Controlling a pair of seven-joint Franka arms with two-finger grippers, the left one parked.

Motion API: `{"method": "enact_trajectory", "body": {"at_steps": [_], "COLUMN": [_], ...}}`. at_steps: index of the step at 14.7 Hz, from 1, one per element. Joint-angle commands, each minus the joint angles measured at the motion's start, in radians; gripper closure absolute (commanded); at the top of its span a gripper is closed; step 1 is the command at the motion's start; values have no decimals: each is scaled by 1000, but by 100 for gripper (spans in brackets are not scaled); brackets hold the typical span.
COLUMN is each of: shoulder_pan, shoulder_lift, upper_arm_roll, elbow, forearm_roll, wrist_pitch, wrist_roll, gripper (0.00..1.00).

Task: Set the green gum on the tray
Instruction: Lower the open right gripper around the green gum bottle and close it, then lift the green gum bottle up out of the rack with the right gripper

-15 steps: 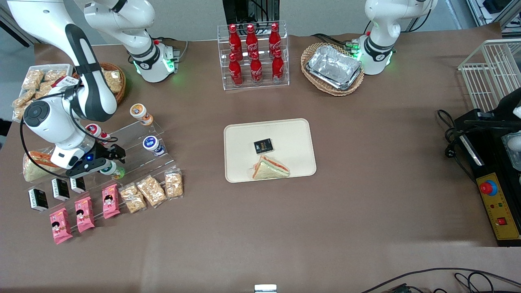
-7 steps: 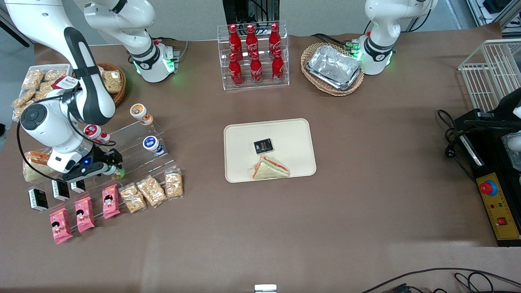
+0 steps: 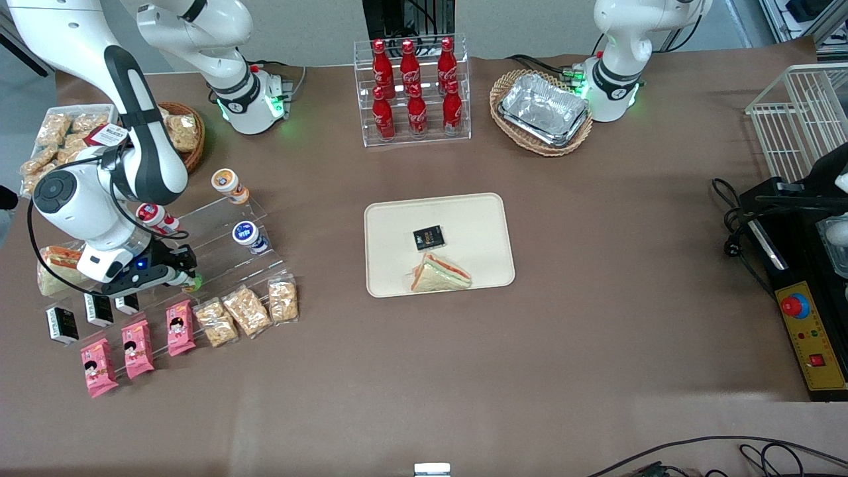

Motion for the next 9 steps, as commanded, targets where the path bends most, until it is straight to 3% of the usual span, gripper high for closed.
{"method": "enact_trajectory", "body": {"at_steps": [1,9], "shoulder_pan": [3,10], "shoulder_lift": [9,-60], "upper_arm_roll": [-7,-25], "elbow": [86,400], "forearm_roll": [19,47], "wrist_pitch": [-96,-665], "wrist_roll": [4,57], "gripper": [64,62]}}
